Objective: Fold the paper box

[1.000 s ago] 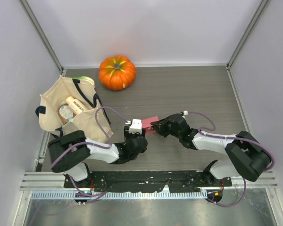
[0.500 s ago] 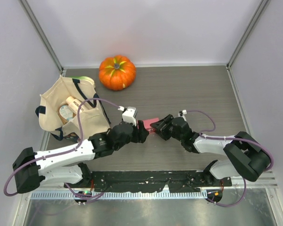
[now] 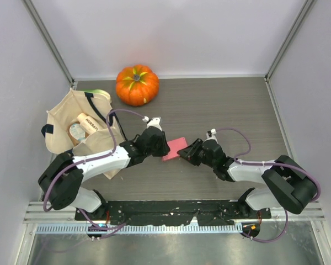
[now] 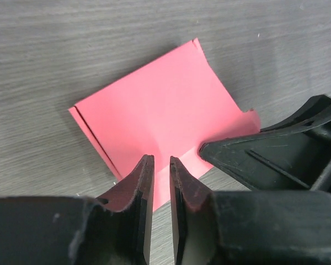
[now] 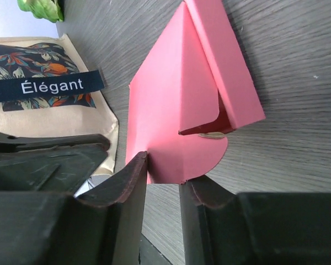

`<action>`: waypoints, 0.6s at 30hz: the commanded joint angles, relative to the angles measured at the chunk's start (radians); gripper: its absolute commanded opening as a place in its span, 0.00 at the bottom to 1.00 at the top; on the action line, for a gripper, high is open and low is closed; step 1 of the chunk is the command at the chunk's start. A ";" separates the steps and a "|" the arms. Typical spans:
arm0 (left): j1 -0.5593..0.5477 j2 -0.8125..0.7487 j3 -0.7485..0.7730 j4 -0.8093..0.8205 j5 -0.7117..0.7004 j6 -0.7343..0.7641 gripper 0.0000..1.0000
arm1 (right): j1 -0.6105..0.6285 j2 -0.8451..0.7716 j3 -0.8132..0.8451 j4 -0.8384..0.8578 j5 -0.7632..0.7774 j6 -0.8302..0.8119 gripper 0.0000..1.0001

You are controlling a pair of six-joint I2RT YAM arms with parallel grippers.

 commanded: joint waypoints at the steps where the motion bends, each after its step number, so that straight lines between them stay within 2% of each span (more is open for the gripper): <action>1: -0.003 0.043 0.008 0.088 0.080 -0.013 0.18 | -0.002 0.002 0.007 0.021 -0.009 -0.058 0.33; 2: -0.005 0.049 -0.002 0.115 0.088 -0.017 0.17 | -0.002 -0.014 0.016 0.008 -0.015 -0.071 0.34; 5: -0.005 0.052 -0.046 0.155 0.093 -0.034 0.16 | -0.002 -0.066 0.064 -0.115 -0.015 -0.137 0.46; 6: -0.005 0.052 -0.061 0.157 0.088 -0.037 0.16 | -0.002 -0.121 0.070 -0.153 0.003 -0.151 0.56; 10: -0.005 0.069 -0.085 0.175 0.086 -0.040 0.15 | -0.029 -0.286 0.111 -0.403 0.064 -0.249 0.69; 12: -0.005 0.095 -0.091 0.182 0.094 -0.042 0.15 | -0.078 -0.348 0.120 -0.463 0.063 -0.308 0.70; 14: -0.005 0.115 -0.092 0.191 0.103 -0.042 0.14 | -0.123 -0.371 0.148 -0.479 -0.030 -0.358 0.68; 18: -0.005 0.128 -0.112 0.202 0.099 -0.040 0.13 | -0.197 -0.212 0.246 -0.422 -0.257 -0.505 0.52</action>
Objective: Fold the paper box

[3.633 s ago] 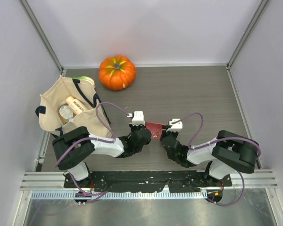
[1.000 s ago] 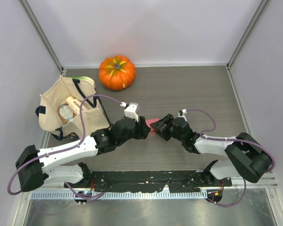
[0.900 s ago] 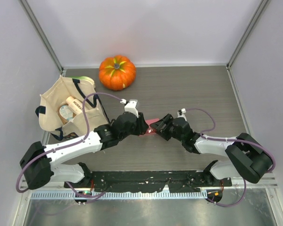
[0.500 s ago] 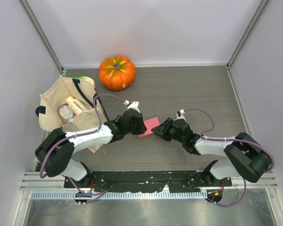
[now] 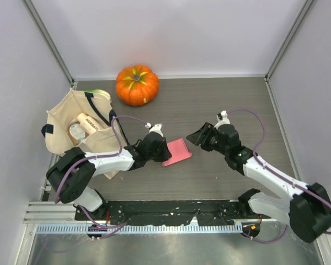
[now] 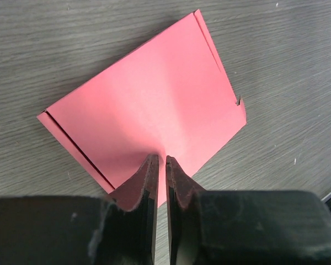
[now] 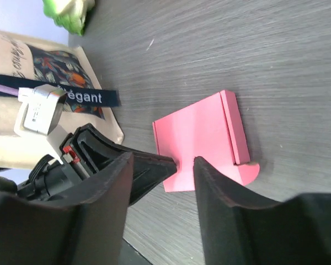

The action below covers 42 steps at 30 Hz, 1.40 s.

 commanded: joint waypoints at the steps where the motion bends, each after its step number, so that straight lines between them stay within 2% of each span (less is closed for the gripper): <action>1: 0.000 0.022 -0.026 0.028 0.011 -0.003 0.14 | -0.046 0.185 0.119 0.037 -0.252 -0.191 0.48; 3: -0.002 0.025 -0.029 0.025 0.009 0.000 0.13 | -0.046 0.253 0.127 0.100 -0.304 -0.202 0.39; 6: -0.002 0.028 -0.031 0.025 0.003 0.002 0.14 | -0.048 0.360 0.092 0.316 -0.412 -0.182 0.32; 9: -0.002 0.032 -0.028 0.016 0.002 0.012 0.14 | -0.046 0.446 0.027 0.431 -0.431 -0.161 0.27; 13: 0.000 0.002 -0.026 0.007 0.012 0.025 0.16 | -0.046 0.459 0.001 0.383 -0.374 -0.217 0.26; 21: 0.000 -0.152 0.013 -0.090 -0.012 0.090 0.42 | -0.046 0.336 0.085 0.075 -0.296 -0.375 0.38; 27: 0.001 -0.251 0.047 -0.231 -0.095 0.098 0.61 | -0.046 0.353 0.160 -0.041 -0.191 -0.444 0.62; 32: 0.001 -0.284 0.032 -0.294 -0.142 0.043 0.69 | -0.046 0.473 0.258 -0.085 -0.119 -0.471 0.72; 37: 0.001 -0.349 -0.009 -0.306 -0.202 -0.063 0.73 | -0.048 0.527 0.308 -0.125 -0.139 -0.484 0.72; 42: 0.001 -0.385 -0.026 -0.337 -0.236 -0.086 0.75 | -0.046 0.529 0.286 -0.117 -0.125 -0.518 0.72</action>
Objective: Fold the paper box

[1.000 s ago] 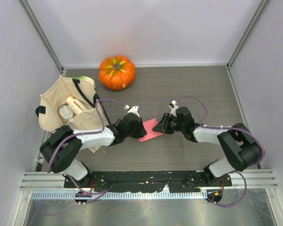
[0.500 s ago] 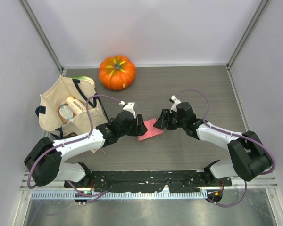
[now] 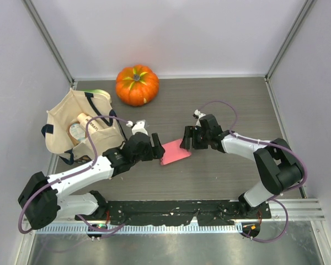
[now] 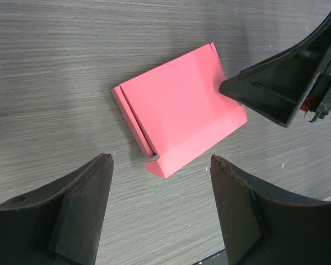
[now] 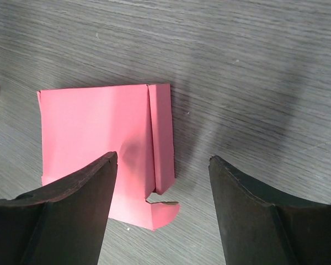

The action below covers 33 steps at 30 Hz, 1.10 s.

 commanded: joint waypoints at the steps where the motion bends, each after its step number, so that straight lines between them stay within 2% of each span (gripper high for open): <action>1: 0.001 -0.038 0.000 -0.045 -0.067 -0.048 0.75 | -0.001 -0.010 0.012 0.013 0.046 -0.052 0.72; 3: 0.003 -0.030 0.004 -0.087 -0.087 -0.064 0.75 | -0.001 0.005 0.015 0.017 0.044 -0.052 0.70; 4: 0.001 -0.027 0.003 -0.090 -0.088 -0.066 0.75 | -0.001 0.020 0.017 0.017 0.023 -0.047 0.65; 8: 0.007 0.005 0.000 -0.116 -0.099 -0.090 0.74 | -0.001 0.017 -0.019 0.078 -0.008 -0.009 0.56; 11: 0.009 0.030 -0.020 -0.053 -0.068 -0.132 0.73 | -0.001 0.029 -0.045 0.123 -0.017 0.013 0.49; 13: 0.009 0.059 -0.031 -0.035 -0.070 -0.167 0.73 | -0.001 0.034 -0.060 0.134 -0.013 0.019 0.37; 19: 0.013 0.123 -0.066 0.157 -0.053 -0.158 0.80 | -0.008 0.059 -0.111 0.198 -0.013 0.050 0.22; 25: 0.019 0.224 -0.033 0.195 -0.028 -0.161 0.81 | -0.060 0.089 -0.146 0.264 -0.106 0.091 0.15; 29: 0.026 0.231 -0.074 0.319 -0.028 -0.187 0.82 | -0.109 0.111 -0.157 0.277 -0.174 0.091 0.11; 33: 0.045 0.275 -0.068 0.361 0.007 -0.189 0.82 | -0.146 0.120 -0.177 0.295 -0.214 0.096 0.08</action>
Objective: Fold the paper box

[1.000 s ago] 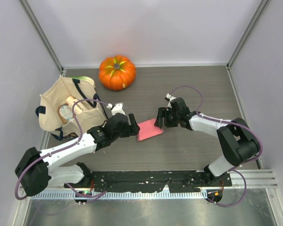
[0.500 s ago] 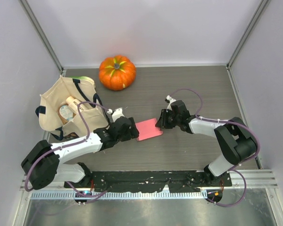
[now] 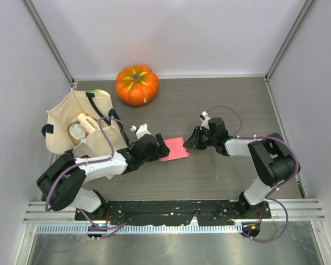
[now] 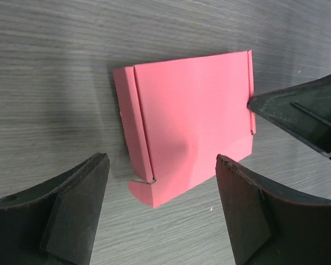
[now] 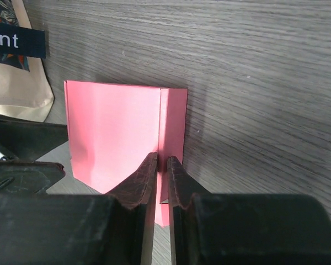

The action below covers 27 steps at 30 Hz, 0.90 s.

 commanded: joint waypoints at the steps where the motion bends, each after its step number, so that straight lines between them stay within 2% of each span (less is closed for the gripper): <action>1: 0.026 0.048 -0.003 0.132 0.040 -0.024 0.82 | -0.050 0.041 -0.050 -0.045 0.005 -0.015 0.08; 13: 0.037 0.146 0.030 0.252 0.108 -0.040 0.79 | -0.076 0.063 -0.061 -0.014 -0.031 0.000 0.07; 18: 0.041 0.174 0.053 0.288 0.117 -0.089 0.65 | -0.078 0.064 -0.052 -0.023 -0.029 -0.005 0.08; 19: 0.043 0.174 0.053 0.287 0.110 -0.096 0.58 | -0.076 0.055 -0.049 -0.033 -0.020 -0.008 0.09; 23: 0.051 0.168 0.072 0.238 0.106 -0.132 0.45 | -0.069 0.003 -0.035 -0.091 0.008 -0.014 0.14; 26: 0.066 0.165 0.092 0.193 0.155 -0.167 0.35 | -0.041 -0.072 -0.006 -0.199 0.106 -0.055 0.22; 27: 0.078 0.162 0.097 0.183 0.194 -0.184 0.33 | -0.030 -0.096 0.013 -0.229 0.135 -0.067 0.28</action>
